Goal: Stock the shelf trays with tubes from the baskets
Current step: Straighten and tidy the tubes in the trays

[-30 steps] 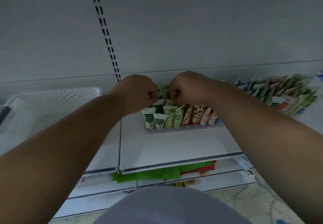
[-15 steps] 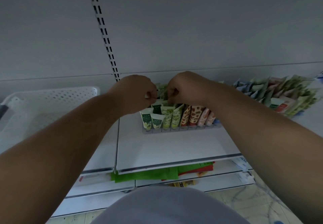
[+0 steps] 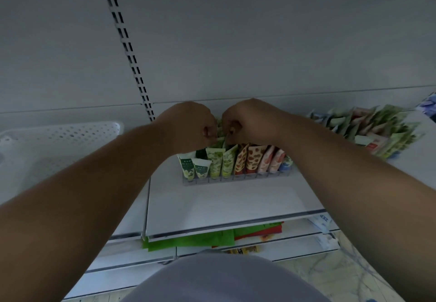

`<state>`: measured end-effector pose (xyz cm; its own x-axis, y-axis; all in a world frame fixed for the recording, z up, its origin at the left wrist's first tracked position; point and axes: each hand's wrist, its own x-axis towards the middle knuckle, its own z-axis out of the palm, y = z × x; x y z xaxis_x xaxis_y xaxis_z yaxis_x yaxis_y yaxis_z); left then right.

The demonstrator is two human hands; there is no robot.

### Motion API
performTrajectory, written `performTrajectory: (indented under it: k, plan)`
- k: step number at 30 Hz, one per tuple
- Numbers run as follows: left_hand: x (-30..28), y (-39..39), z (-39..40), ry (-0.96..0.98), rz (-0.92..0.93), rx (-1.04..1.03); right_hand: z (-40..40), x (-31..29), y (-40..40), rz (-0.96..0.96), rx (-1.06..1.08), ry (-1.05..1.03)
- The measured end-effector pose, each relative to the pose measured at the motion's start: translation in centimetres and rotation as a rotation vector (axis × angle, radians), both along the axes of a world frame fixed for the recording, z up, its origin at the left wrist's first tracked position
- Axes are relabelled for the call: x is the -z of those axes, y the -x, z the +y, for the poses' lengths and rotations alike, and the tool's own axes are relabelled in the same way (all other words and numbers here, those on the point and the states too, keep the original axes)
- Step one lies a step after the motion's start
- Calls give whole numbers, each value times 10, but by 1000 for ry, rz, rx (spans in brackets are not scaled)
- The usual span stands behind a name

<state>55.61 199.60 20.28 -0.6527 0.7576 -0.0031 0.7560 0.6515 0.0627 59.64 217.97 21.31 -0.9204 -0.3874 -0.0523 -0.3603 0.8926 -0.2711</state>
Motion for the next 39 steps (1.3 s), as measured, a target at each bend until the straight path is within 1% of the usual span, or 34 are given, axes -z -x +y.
performTrajectory:
  k: [6,10,14,17,20,22,31,39]
  plan:
    - [2,0,-3,-33,2,-3,0,7,-2,-5,32,17]
    - [2,0,-2,-2,24,-2,3,5,-4,4,50,38]
    - [-2,-3,2,-126,-22,-14,19,-2,-8,54,109,78]
    - [-6,-6,13,-170,-58,-2,26,-4,-10,18,116,43]
    - [-3,-5,24,-116,-56,13,23,0,-11,-33,100,9]
    - [0,-5,26,-90,-42,16,23,2,-11,-35,90,9]
    - [0,-7,24,-95,-50,-46,27,0,-11,-76,25,29]
    - [4,-7,25,-95,-36,-53,29,5,-13,-48,59,42]
